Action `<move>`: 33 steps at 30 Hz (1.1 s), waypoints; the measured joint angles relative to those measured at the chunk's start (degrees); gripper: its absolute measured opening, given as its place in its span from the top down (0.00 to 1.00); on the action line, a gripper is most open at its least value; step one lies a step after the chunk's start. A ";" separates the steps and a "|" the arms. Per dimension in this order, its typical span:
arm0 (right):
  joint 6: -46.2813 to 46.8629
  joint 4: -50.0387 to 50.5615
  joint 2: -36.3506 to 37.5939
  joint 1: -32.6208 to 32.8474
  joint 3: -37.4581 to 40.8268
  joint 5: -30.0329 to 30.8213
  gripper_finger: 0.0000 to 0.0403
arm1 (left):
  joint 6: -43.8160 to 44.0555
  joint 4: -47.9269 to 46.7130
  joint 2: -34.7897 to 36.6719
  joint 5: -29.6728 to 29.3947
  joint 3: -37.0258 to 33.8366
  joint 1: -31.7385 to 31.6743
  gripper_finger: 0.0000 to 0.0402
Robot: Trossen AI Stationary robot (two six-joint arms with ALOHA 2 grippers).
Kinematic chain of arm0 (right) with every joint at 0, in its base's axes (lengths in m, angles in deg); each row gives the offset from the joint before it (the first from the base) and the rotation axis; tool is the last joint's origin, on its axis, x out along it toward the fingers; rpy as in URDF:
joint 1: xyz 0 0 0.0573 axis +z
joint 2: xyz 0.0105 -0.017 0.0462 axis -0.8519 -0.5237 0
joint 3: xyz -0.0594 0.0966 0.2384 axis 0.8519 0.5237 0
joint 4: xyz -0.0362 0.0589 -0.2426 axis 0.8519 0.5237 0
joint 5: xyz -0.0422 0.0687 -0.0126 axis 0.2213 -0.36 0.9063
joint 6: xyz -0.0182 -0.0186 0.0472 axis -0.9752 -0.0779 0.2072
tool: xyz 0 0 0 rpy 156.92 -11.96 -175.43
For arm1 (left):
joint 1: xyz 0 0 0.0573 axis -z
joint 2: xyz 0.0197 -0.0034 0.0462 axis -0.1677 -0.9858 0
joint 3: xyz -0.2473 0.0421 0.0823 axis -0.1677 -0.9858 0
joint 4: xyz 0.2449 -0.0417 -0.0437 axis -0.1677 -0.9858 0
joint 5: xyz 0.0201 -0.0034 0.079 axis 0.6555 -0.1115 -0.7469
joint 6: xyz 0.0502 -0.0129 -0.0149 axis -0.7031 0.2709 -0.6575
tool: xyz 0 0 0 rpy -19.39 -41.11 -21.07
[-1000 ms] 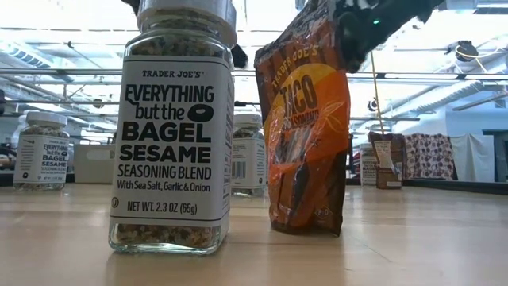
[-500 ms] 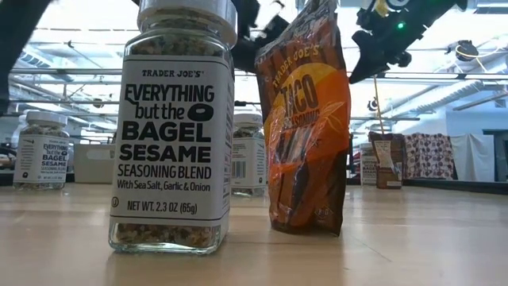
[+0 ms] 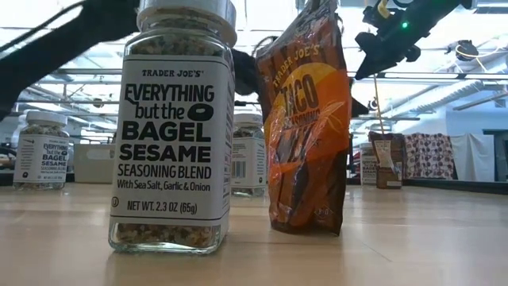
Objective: Sort spices by type
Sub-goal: Put the brown seasoning bag into the top left white bin
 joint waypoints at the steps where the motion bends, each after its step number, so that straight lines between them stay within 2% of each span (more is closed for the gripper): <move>1: -0.46 -0.22 -0.02 -0.17 0.00 -0.02 1.00 | -0.02 -0.01 -1.41 -0.02 1.49 -0.10 0.53; 7: -1.93 -0.44 0.00 -2.08 0.00 -0.16 1.00 | 0.09 -0.31 -8.34 -0.82 9.91 -0.94 0.53; 12: -1.93 -0.01 -0.02 -2.88 0.00 -0.44 1.00 | 0.10 -0.50 -11.07 -3.70 13.03 -1.27 0.53; 20: -1.93 0.08 -0.02 -2.86 0.00 -0.74 1.00 | 3.09 -0.66 -11.57 -2.34 13.99 -2.43 0.53; 25: -1.95 0.06 -0.02 -2.86 0.00 -0.74 1.00 | 4.53 -0.62 -11.60 0.85 13.99 -2.67 0.53; 33: -2.45 -1.06 -0.02 -2.86 0.00 -0.74 1.00 | 2.98 -2.48 -11.69 1.23 13.99 -2.33 0.53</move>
